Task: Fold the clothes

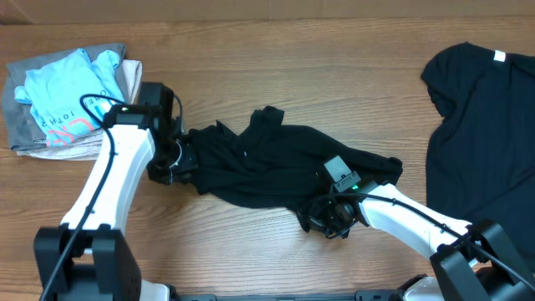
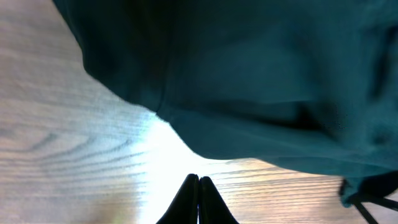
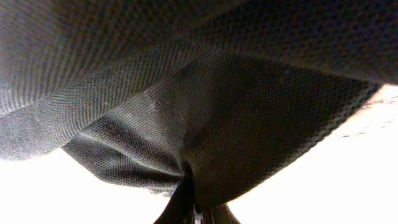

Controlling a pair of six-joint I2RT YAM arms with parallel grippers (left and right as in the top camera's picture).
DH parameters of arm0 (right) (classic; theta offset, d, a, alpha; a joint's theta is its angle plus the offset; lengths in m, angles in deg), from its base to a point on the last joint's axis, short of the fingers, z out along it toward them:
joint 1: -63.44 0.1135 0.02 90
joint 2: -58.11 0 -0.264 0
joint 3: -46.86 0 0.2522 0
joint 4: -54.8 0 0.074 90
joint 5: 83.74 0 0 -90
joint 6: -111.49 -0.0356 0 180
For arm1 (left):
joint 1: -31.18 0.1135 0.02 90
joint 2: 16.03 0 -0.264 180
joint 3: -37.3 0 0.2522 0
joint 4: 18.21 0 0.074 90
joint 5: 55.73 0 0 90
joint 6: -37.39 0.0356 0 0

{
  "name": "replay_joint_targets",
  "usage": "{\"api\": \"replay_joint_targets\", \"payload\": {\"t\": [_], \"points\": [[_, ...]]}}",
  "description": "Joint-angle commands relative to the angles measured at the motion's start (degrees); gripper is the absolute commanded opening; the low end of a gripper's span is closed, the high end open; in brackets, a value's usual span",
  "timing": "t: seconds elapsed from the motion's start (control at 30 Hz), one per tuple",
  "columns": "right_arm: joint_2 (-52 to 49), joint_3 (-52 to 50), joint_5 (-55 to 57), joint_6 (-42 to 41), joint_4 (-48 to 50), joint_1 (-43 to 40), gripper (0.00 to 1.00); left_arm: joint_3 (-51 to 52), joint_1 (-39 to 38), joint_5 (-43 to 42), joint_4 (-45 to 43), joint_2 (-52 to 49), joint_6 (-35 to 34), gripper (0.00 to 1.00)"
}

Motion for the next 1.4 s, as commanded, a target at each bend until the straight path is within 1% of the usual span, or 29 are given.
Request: {"api": "replay_joint_targets", "payload": {"t": [0.0, 0.1, 0.23, 0.43, 0.6, 0.7, 0.83, 0.93, 1.0, 1.1, 1.27, 1.37], "points": [[-1.2, -0.9, 1.6, 0.4, -0.1, -0.1, 0.04, 2.6, -0.2, 2.4, -0.2, -2.2, -4.6, 0.04], [-1.2, -0.9, 1.6, 0.4, -0.1, -0.1, 0.04, 4.6, -0.2, 4.1, -2.2, -2.8, -6.2, 0.04], [-1.2, -0.9, 1.6, 0.4, -0.1, -0.1, 0.04, 7.9, -0.2, 4.3, -6.2, -3.0, -8.5, 0.04], [-1.2, -0.9, 1.6, 0.4, -0.1, -0.2, 0.04, 13.7, -0.2, 4.2, -14.8, -3.0, -10.6, 0.04], [-1.2, -0.9, 1.6, 0.4, -0.1, -0.2, 0.04, 17.2, -0.2, 2.8, -22.4, -3.0, -10.5, 0.04], [-1.2, -0.9, 1.6, 0.3, -0.1, -0.2, 0.04, 16.8, -0.2, 0.6, -24.8, -2.9, -10.4, 0.04], [-1.2, -0.9, 1.6, 0.3, -0.1, -0.2, 0.04, 12.9, -0.5, -5.1, -24.8, -2.7, -10.4, 0.04], [-1.2, -0.9, 1.6, 0.3, -0.1, -0.2, 0.04, 11.0, -1.4, -6.7, -25.4, -2.7, -10.4, 0.04], [-1.2, -0.9, 1.6, 0.3, 0.0, -0.2, 0.04, 10.9, -2.4, -7.9, -27.6, -2.7, -10.7, 0.04], [-1.2, -0.9, 1.6, 0.3, 0.1, -0.2, 0.04, 10.9, -4.8, -6.8, -31.1, -3.0, -10.9, 0.04], [-1.2, -0.9, 1.6, 0.4, 0.0, -0.2, 0.04, 11.1, -11.0, -0.1, -37.8, -4.7, -10.9, 0.04], [-1.2, -0.9, 1.6, 0.4, -0.1, -0.2, 0.04, 11.1, -13.6, 0.5, -41.1, -7.1, -10.9, 0.04]]}}
